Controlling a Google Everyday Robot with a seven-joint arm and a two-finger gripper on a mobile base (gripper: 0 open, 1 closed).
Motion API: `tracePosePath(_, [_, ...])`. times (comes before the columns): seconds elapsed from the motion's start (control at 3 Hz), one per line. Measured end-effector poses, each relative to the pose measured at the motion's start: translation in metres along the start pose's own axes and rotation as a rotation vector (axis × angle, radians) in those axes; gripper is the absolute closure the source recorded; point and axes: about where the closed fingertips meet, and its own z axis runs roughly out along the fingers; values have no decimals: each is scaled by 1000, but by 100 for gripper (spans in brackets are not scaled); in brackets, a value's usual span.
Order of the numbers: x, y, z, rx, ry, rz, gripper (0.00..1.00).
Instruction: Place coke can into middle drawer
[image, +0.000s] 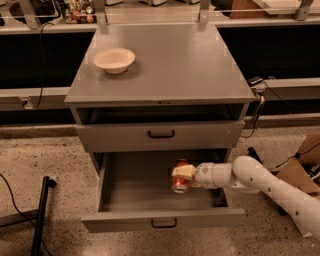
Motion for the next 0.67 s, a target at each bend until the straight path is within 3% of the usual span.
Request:
tracePosePath(0.33, [7,19,3,-45,68,-16,100])
tracePosePath(0.67, [21,18,0,-149,121,-27,100])
